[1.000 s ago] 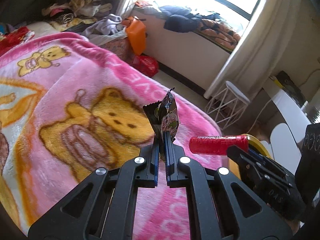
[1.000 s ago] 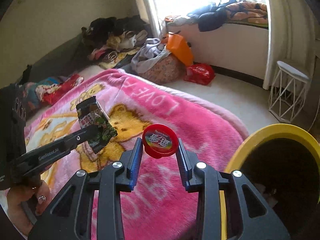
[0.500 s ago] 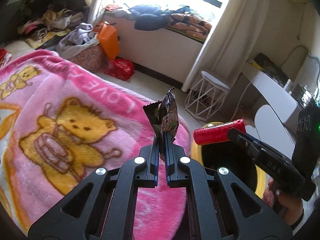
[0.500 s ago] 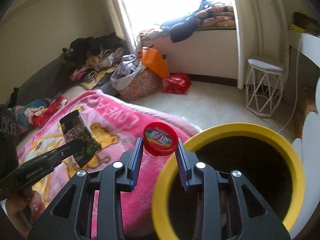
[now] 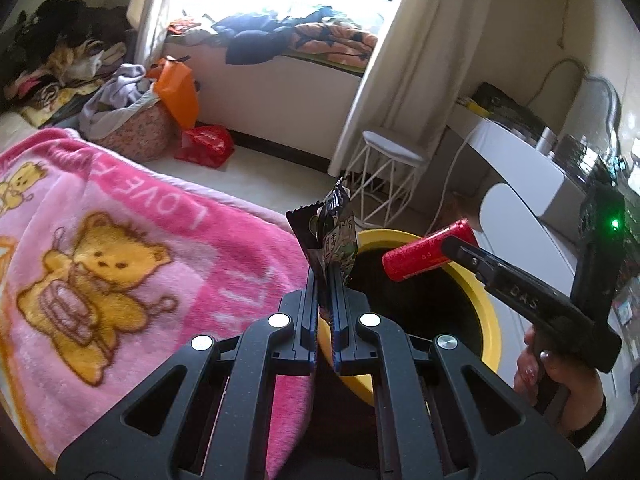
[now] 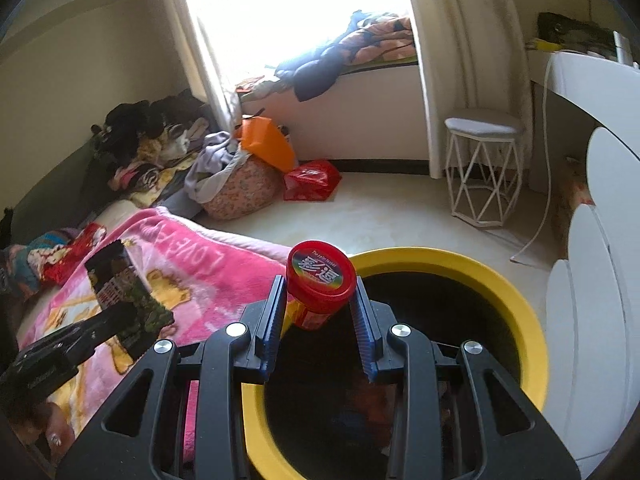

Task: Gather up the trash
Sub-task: 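Lift and carry the green wrapper and red can in both grippers over the bin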

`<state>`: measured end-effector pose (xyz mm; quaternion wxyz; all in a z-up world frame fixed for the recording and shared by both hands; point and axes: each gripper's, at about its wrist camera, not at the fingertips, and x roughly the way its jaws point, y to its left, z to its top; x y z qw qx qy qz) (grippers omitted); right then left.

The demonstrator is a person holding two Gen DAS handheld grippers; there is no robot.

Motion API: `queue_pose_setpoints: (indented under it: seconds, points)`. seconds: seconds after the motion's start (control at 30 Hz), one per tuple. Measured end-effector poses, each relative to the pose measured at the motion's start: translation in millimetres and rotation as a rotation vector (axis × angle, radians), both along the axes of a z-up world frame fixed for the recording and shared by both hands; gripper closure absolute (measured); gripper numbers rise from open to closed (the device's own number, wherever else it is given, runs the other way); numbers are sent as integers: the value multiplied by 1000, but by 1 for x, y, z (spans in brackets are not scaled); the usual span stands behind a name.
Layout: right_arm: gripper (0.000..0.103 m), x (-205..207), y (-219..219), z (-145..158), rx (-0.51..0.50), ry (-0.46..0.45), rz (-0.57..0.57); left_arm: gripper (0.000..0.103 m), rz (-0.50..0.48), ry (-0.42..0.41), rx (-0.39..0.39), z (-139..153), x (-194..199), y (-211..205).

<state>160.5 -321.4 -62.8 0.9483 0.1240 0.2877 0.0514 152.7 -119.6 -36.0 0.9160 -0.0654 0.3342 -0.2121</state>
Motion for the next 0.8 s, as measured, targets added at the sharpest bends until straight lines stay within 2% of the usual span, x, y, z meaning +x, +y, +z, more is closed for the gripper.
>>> queue_pose_setpoints:
  seconds: [0.4,0.8]
  points:
    - [72,-10,-35,-7,7,14,-86,100,-72,-12,27,1,-11,-35]
    - [72,-13,-59,-19,26,38,-147,100,-139,11,69,-16,-10,-70]
